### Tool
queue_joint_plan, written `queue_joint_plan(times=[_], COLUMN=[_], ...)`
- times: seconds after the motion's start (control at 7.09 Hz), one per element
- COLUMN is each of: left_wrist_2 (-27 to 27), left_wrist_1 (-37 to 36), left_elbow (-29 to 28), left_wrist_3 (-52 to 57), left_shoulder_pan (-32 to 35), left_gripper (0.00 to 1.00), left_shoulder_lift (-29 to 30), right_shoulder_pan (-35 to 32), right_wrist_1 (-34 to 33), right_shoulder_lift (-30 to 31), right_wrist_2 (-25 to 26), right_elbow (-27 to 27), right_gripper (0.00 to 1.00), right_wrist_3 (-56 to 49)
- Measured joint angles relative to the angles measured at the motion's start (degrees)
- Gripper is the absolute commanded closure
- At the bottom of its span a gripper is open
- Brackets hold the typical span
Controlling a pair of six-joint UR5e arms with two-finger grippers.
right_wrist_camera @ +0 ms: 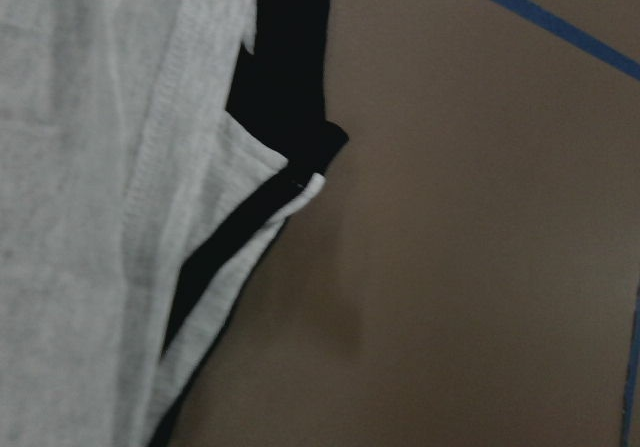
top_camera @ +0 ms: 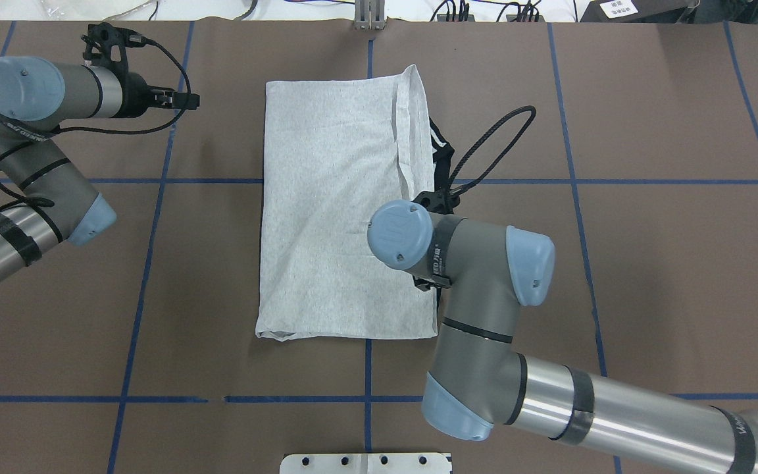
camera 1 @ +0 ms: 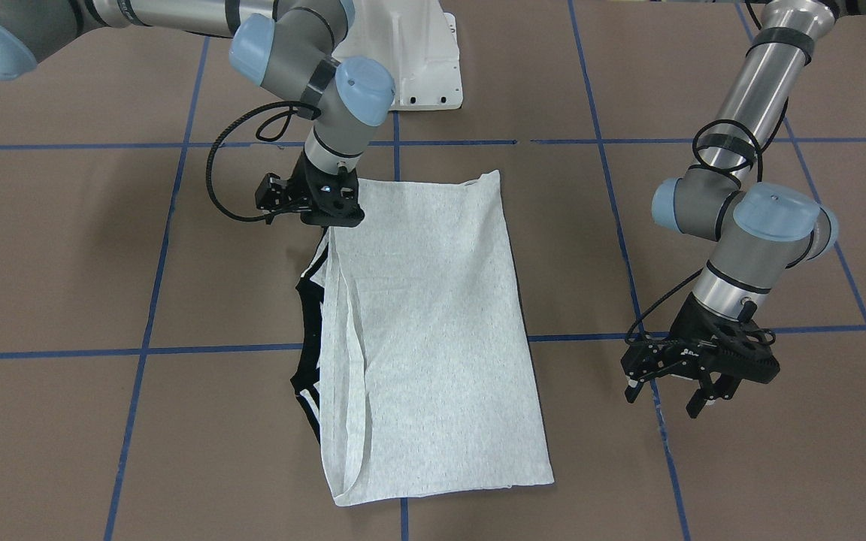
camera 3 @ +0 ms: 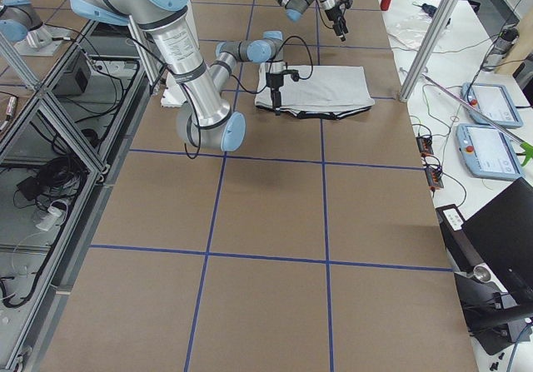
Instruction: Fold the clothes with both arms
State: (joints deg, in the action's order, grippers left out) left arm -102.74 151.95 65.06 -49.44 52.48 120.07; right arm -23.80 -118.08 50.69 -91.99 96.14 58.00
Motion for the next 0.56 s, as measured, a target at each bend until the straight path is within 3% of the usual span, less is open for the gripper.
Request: queue_joint_plan(times=[0.42,0.56], left_wrist_2=[0.0,-0.5], left_wrist_1=[0.0,-0.1], left_elbow=[1.1,2.5], left_wrist_3=[0.0,-0.6], left_shoulder_pan=[0.0,0.0], left_gripper=[0.00,0.00], left_shoulder_lift=[-0.2,-0.8], right_shoulder_pan=[-1.2,-1.7], right_wrist_1=[-0.8,2.7], right_shoulder_lift=[4.5,4.1], right_wrist_2=[0.6,0.6], right_elbow=[8.4,9.8], right_gripper=[0.00,0.00], right_wrist_3=[-0.2,0.9])
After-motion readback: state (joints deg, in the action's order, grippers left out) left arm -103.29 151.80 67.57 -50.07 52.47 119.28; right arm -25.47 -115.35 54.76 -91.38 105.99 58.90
